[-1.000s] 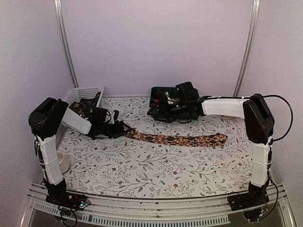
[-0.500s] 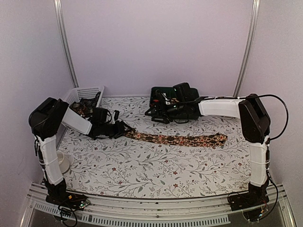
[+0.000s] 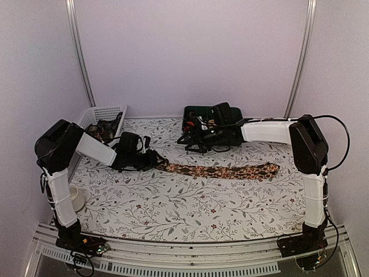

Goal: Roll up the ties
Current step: Roll the tie at the center of the board.

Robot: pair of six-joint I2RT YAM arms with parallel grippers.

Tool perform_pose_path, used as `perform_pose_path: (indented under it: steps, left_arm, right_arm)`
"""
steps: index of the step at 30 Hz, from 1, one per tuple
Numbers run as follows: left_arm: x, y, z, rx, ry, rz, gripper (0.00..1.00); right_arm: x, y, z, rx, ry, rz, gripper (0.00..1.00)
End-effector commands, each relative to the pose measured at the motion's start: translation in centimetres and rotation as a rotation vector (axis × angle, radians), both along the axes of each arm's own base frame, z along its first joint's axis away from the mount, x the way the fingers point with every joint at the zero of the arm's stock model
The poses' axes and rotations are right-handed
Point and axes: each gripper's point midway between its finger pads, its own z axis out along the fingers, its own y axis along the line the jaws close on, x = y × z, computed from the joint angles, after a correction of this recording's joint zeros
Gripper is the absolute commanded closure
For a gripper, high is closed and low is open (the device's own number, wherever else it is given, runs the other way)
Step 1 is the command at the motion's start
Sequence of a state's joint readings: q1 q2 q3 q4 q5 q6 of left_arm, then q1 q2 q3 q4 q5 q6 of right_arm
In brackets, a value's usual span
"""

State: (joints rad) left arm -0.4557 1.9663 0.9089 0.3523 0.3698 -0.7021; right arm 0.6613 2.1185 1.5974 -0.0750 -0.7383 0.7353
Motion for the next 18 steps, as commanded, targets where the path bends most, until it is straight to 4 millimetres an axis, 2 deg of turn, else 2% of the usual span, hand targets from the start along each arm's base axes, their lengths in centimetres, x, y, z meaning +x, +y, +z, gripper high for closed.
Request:
perform_pose_path:
  steps: [1,3,5,11,18]
  left_arm:
    - [-5.5,1.7,-5.7,0.198,0.234,0.024,0.52]
    - [-6.0,1.5,-6.0,0.228,0.245,0.032,0.52]
    - [-6.2,1.0,-4.8,0.221,0.236,0.051,0.52]
    - [-7.9,-0.6,-4.7,0.219,0.265,0.065,0.52]
    - [-8.9,-1.6,-4.2,0.242,0.266,0.106,0.55]
  right_arm:
    - [-0.6,0.0,-3.5,-0.054,0.056,0.015,0.36]
    - [-1.0,-0.2,-3.9,-0.054,0.062,0.017,0.36]
    - [-1.5,-0.5,-4.4,-0.052,0.082,0.017,0.37]
    - [-3.4,-1.2,-6.4,-0.063,0.145,0.021,0.38]
    - [-5.8,-1.2,-7.0,-0.037,0.191,0.041,0.40]
